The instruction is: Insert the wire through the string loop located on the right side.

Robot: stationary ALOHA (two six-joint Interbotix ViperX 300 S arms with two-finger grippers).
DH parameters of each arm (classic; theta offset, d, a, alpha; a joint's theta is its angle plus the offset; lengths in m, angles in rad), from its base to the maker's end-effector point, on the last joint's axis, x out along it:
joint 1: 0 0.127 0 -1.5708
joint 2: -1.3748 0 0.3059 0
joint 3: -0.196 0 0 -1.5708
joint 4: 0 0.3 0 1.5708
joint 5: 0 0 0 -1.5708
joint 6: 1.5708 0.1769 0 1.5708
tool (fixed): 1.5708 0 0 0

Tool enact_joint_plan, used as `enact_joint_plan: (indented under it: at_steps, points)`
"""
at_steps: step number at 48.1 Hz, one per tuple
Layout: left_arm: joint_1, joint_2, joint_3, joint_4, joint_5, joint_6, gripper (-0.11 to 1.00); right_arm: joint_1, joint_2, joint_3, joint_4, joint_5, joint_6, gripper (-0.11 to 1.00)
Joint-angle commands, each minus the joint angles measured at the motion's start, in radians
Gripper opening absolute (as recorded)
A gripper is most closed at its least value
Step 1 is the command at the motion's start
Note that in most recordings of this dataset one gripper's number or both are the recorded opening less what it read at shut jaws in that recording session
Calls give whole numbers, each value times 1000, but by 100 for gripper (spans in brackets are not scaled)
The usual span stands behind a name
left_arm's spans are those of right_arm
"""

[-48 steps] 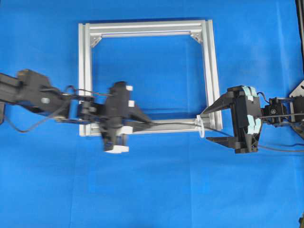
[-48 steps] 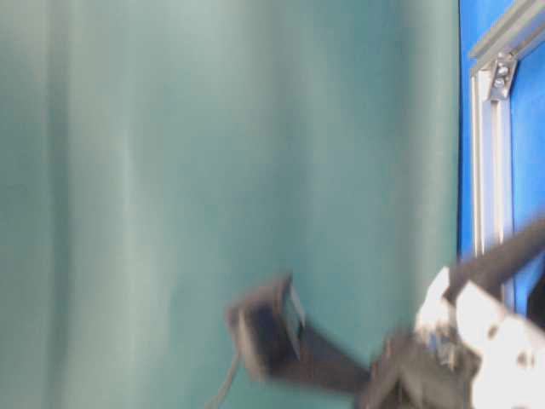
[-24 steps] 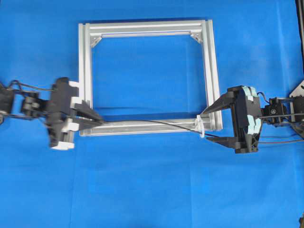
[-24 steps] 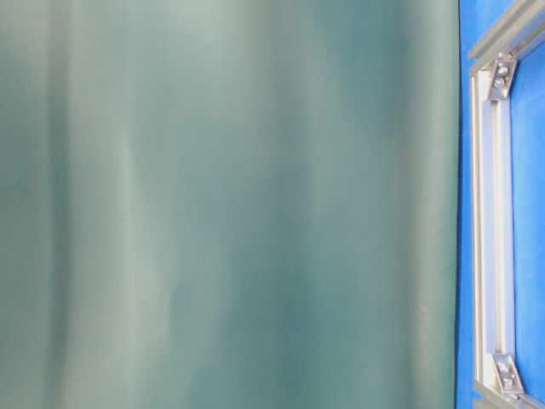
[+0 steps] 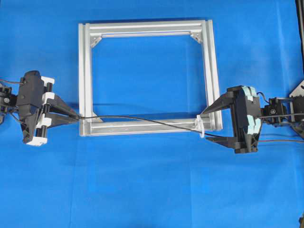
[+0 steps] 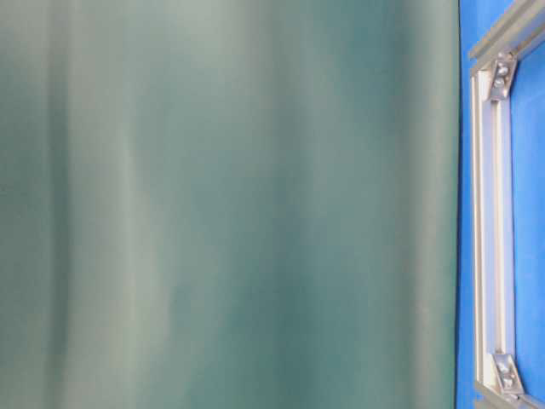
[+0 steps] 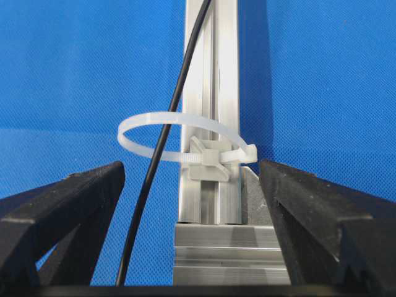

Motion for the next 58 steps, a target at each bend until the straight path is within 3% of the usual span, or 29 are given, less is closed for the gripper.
enact_joint_plan:
  at_steps: [1,17,28,30,44,58]
  points:
    - [-3,0,-14,2,-3,6,8,-2,-12,-17,-2,-5,-2,94]
    - [-17,-6,-14,5,3,-8,12,-2,-12,-15,-2,-3,-2,94]
    - [-17,-8,-12,3,15,-6,81,-2,-12,-17,-2,-3,-2,94]
    - [-17,-6,-14,3,20,-6,88,-2,-12,-17,-2,-3,-2,94]
    - [-17,-35,-35,3,40,-5,86,-2,-66,-17,-2,28,-3,94]
    - [-17,-155,-120,3,198,8,86,-29,-250,-21,-6,152,-11,94]
